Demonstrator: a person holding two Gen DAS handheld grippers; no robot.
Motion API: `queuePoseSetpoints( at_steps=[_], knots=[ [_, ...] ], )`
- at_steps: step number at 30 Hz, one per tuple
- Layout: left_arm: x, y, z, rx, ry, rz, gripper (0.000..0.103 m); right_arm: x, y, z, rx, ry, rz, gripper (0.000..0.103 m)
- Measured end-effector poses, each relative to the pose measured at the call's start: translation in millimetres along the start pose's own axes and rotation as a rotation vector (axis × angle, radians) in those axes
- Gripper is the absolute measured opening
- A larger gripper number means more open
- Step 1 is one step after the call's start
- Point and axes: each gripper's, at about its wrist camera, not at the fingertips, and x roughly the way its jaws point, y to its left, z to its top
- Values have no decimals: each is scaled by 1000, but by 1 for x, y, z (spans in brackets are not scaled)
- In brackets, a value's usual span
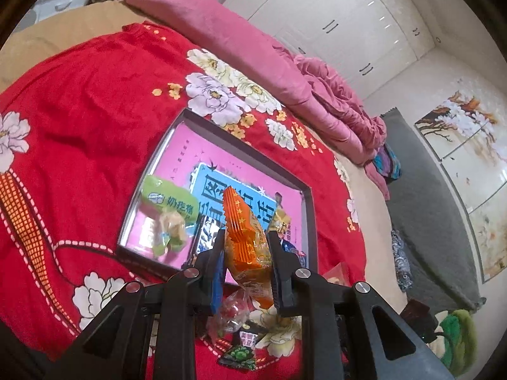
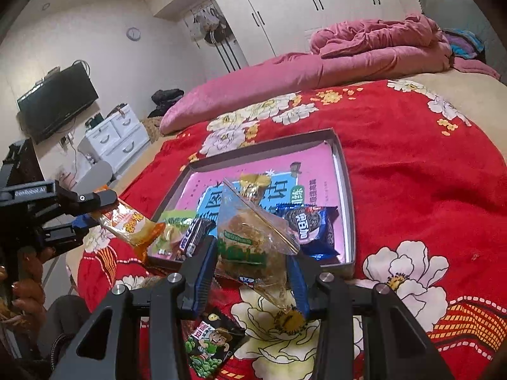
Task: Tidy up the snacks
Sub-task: 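Carry the orange-wrapped snack and clear pastry bag over the tray with both tools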
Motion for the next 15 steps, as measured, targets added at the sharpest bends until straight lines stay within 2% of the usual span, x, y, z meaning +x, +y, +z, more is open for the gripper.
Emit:
queuePoseSetpoints(
  at_steps=[15],
  knots=[
    [27, -1, 2, 28, 11, 42, 24, 0, -16, 18, 38, -58, -18, 43]
  ],
)
